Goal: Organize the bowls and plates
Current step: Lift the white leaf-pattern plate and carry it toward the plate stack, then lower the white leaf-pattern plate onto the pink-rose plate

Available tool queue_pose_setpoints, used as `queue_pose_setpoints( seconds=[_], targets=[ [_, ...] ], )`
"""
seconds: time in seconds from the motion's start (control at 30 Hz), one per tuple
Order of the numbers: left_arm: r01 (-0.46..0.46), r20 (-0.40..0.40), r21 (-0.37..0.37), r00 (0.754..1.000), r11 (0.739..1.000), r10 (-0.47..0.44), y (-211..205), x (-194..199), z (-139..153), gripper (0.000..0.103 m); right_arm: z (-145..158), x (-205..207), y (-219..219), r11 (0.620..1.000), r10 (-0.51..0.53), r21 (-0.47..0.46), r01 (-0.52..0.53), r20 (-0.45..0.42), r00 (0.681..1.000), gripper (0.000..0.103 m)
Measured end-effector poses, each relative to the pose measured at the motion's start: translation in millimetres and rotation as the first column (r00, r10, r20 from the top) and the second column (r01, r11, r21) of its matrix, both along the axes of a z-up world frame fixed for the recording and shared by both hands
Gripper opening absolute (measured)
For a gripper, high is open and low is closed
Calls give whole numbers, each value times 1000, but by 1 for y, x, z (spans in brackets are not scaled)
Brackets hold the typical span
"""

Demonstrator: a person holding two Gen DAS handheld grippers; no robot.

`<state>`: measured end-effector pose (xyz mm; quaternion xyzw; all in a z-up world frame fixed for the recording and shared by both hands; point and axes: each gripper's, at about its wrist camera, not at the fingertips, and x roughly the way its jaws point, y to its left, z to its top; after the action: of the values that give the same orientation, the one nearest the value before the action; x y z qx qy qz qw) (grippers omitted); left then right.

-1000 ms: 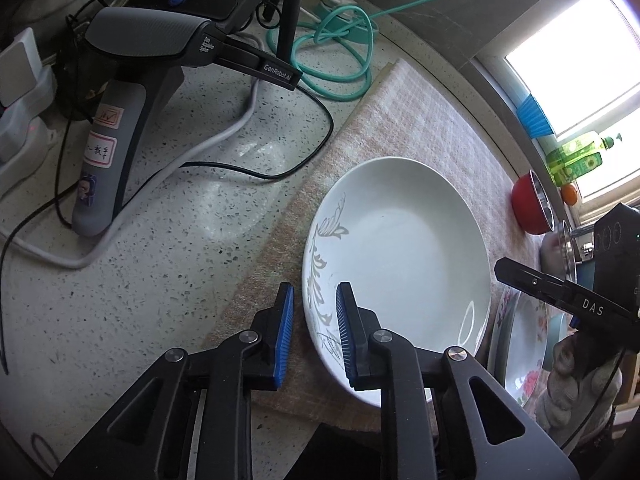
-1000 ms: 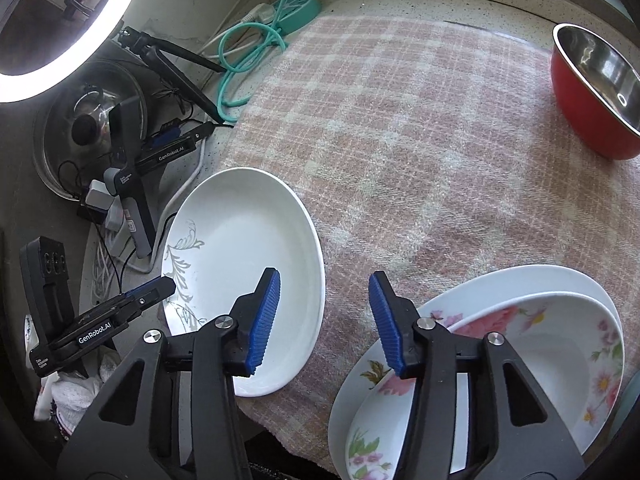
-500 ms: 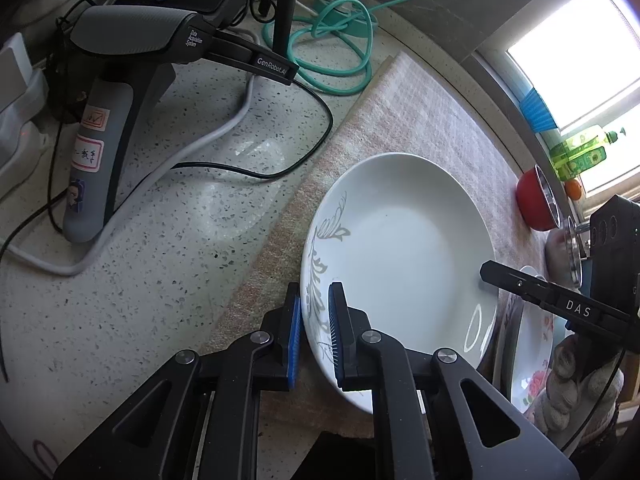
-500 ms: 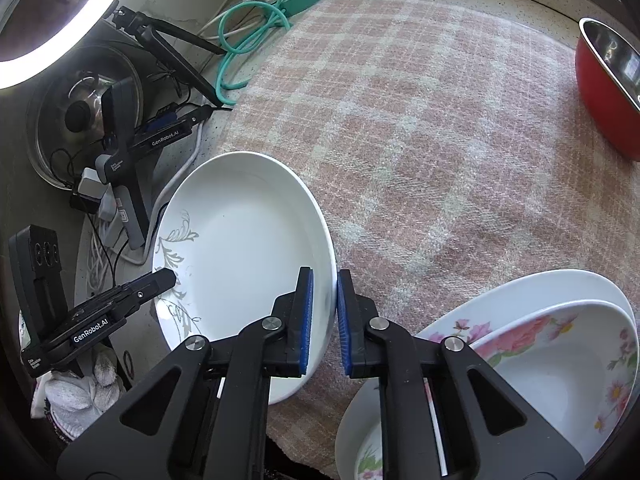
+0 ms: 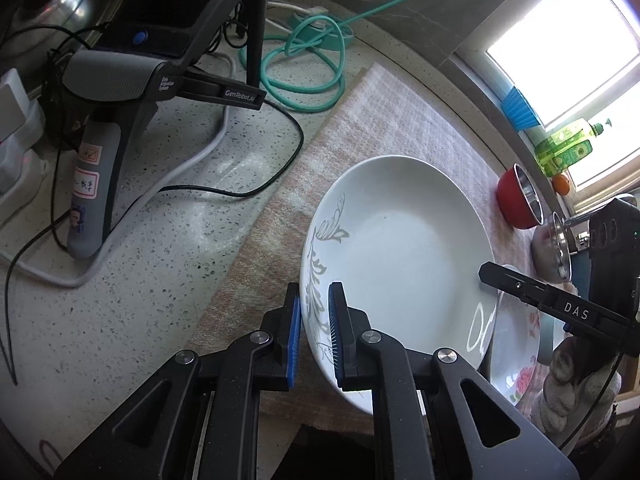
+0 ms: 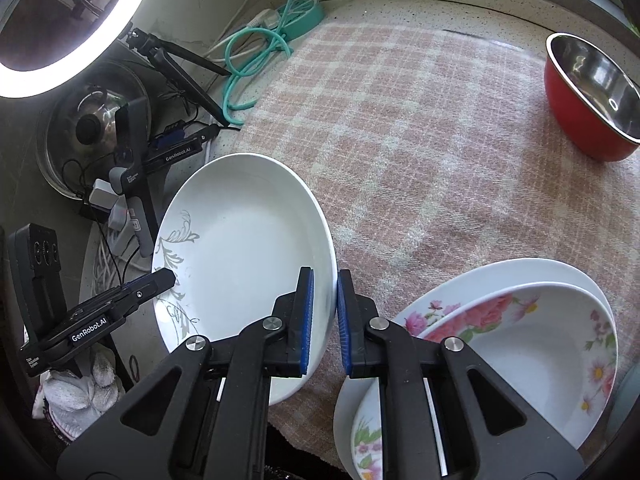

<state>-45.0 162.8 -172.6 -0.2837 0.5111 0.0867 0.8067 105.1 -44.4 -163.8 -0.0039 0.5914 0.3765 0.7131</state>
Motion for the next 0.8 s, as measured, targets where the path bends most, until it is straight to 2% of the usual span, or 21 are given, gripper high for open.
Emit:
queue_pose_setpoints(
  seconds=[0.23,0.43,0.8],
  targets=[
    [66,56,-5,996,998,-66,-22,13,26,11,17,-1,-39,998,-61,20,61,3,998,12],
    [149,78,-6,986,989,-148,-49,32,36,11,26,-2,-81,990,-137,26,137,4,991,12],
    [323,72,-17,944,946,-322,-109,65,33,11,22,-8,-158,956,-293,-1,293,-14,956,12]
  ],
)
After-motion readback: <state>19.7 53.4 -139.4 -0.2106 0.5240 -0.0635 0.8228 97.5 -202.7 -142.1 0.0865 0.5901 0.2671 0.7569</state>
